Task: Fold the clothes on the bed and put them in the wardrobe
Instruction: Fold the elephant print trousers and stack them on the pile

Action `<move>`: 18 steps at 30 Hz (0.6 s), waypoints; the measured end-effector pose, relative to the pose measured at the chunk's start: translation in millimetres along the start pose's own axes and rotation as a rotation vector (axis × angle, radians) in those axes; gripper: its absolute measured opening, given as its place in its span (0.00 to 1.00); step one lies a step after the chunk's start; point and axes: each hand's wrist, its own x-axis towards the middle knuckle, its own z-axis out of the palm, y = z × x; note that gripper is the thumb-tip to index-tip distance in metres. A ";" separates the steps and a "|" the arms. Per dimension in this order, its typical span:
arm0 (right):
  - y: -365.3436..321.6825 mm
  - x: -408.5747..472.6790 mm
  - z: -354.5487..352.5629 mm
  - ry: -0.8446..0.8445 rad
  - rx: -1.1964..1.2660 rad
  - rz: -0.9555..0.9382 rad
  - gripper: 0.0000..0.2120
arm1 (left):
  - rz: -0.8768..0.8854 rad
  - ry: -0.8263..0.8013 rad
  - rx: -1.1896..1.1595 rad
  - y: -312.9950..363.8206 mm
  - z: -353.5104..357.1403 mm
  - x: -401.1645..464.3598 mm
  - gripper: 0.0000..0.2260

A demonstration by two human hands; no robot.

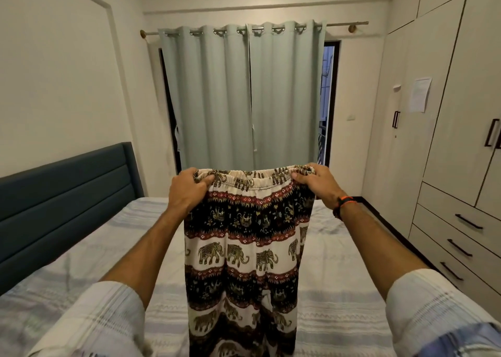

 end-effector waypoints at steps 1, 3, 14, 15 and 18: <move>-1.2 -0.4 1.9 0.004 -0.009 -0.006 0.12 | -0.002 0.010 0.005 2.8 -0.3 -2.0 0.13; -4.7 -1.2 3.3 0.004 -0.031 -0.023 0.11 | 0.000 0.022 0.013 6.1 -0.9 -2.1 0.13; -16.5 -21.3 -16.1 -0.183 0.029 0.001 0.12 | -0.046 -0.157 -0.223 3.9 -12.3 -8.5 0.13; -19.4 -23.9 -22.6 -0.254 0.101 0.017 0.11 | -0.100 -0.206 -0.360 5.7 -17.9 -11.2 0.12; -23.2 -28.3 -38.9 -0.447 0.322 0.094 0.13 | -0.330 -0.396 -0.764 12.0 -33.4 -19.5 0.08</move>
